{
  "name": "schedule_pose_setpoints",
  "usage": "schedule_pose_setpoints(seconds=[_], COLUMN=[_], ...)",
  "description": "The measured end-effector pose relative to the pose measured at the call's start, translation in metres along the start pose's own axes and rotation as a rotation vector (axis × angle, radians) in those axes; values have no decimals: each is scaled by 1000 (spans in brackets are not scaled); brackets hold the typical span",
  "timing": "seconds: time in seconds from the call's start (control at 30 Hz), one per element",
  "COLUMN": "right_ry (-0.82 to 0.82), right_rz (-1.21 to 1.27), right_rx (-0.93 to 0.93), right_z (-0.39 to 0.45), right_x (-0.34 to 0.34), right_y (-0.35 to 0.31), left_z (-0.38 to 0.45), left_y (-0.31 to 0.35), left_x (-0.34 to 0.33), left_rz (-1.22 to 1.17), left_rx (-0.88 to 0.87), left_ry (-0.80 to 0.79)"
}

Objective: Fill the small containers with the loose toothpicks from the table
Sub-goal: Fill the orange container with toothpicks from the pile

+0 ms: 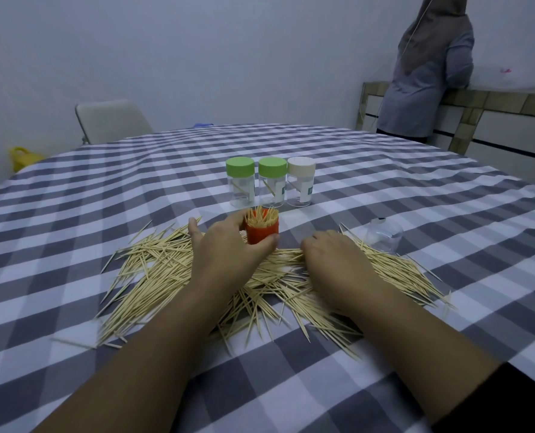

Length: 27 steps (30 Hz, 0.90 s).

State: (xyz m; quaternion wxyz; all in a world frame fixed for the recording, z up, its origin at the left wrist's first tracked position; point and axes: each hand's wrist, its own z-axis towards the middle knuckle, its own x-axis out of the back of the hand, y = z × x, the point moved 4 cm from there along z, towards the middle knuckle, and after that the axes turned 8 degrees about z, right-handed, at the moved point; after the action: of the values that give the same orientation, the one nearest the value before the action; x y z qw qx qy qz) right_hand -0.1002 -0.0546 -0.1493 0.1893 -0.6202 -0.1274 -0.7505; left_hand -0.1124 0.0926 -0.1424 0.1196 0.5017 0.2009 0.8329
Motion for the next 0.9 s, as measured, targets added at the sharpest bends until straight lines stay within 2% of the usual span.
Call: schedule_pose_setpoints(seconds=[0.2, 0.37, 0.47, 0.57, 0.7, 0.77, 0.9], right_ry=[67, 79, 160, 286, 474, 540, 632], right_rz=[128, 379, 674, 1087, 1568, 1693, 1712], right_rx=[-74, -176, -196, -257, -362, -372, -295], right_z=[-2, 1, 3, 4, 3, 3, 0], right_x=[10, 9, 9, 12, 15, 17, 20], right_y=[14, 25, 29, 30, 36, 38, 36], left_z=[1, 1, 0, -4, -8, -9, -11], left_y=[-1, 0, 2, 7, 14, 17, 21], left_x=[0, -1, -1, -1, -5, -7, -10], left_rz=[-27, -18, -14, -32, -64, -57, -68], left_rx=[17, 8, -12, -37, -146, -189, -261], left_ry=[0, -12, -26, -73, -131, -156, -175])
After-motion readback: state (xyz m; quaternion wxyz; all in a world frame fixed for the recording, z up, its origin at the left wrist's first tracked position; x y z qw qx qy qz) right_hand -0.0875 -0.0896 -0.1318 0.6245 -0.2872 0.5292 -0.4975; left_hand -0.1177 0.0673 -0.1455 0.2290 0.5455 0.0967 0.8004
